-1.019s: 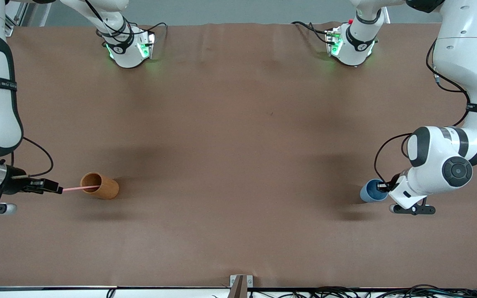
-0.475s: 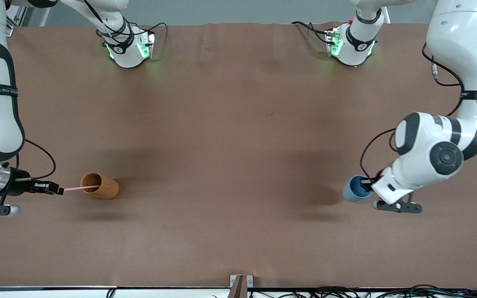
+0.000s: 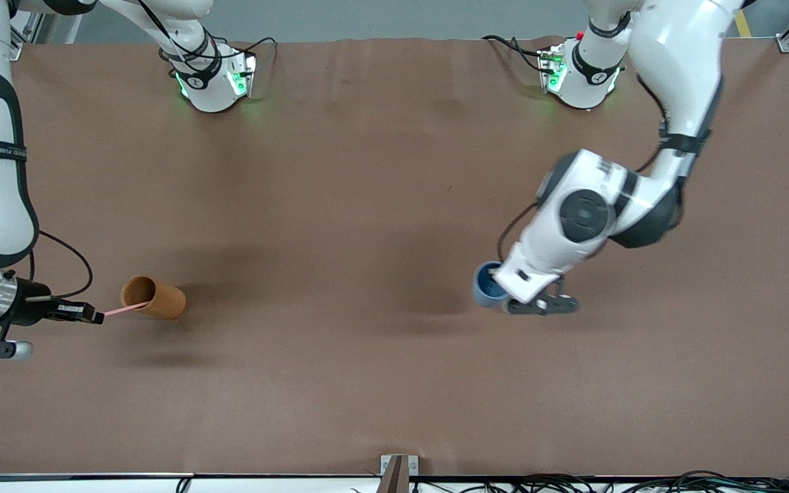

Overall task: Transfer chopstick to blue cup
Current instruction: 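Carry the blue cup to mid-table while the right gripper pulls out the chopstick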

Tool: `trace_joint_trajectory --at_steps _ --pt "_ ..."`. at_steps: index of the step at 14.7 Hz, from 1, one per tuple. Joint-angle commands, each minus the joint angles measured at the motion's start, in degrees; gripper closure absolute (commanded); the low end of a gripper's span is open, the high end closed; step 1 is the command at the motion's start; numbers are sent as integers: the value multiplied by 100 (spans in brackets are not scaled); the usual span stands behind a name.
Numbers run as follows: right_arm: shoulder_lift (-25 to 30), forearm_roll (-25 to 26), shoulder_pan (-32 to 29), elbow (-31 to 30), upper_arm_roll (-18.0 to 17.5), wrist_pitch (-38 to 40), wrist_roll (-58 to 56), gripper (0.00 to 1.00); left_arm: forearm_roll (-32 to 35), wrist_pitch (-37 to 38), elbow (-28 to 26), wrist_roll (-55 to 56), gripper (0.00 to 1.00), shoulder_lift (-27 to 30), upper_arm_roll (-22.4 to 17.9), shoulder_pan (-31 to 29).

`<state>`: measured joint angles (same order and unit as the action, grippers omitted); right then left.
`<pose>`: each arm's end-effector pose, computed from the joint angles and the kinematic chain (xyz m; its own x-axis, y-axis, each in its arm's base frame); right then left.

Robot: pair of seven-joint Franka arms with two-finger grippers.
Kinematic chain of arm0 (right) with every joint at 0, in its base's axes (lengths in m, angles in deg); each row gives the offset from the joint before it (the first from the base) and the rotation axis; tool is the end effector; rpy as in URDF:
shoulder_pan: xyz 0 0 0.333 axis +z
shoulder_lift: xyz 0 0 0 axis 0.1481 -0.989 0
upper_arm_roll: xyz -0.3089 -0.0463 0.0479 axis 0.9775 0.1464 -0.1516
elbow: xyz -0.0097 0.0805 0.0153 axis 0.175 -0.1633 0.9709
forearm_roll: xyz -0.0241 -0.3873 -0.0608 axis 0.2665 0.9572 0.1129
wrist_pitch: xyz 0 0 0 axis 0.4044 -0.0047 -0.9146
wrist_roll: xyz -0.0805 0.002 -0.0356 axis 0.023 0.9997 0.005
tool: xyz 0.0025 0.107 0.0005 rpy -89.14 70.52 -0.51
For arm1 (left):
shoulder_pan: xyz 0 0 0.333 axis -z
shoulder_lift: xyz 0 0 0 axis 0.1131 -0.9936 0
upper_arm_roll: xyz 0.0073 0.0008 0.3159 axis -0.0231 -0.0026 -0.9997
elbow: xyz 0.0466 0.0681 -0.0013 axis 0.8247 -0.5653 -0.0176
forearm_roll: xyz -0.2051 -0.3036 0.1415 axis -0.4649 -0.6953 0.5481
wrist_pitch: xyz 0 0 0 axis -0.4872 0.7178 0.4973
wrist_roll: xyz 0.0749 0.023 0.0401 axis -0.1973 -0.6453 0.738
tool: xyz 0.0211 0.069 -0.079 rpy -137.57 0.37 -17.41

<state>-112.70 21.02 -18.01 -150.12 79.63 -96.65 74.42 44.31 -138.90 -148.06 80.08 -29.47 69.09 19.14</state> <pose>0.6970 -0.1046 0.3701 0.9972 -0.0746 -0.0003 -0.0728 -0.9716 -0.2253 0.6017 -0.3367 0.3419 0.9989 0.0442 -0.0151 0.0447 -0.9983 0.0371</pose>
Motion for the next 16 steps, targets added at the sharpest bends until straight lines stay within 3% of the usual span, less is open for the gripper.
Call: trace_joint_trajectory --at_steps 1,4,10,16 --pt "301 -43 -123 23 -52 385 -49 100 266 61 280 1076 100 -312 -49 631" --pt "767 -34 -141 32 -61 589 -23 99 292 52 448 1798 100 -471 -75 1134" --pt "1620 27 35 32 -70 1107 38 98 292 -35 474 2389 100 -743 -102 1547" --pt "2209 45 693 -12 -79 1661 1205 98 284 -159 676 2836 96 -1077 -102 1689"
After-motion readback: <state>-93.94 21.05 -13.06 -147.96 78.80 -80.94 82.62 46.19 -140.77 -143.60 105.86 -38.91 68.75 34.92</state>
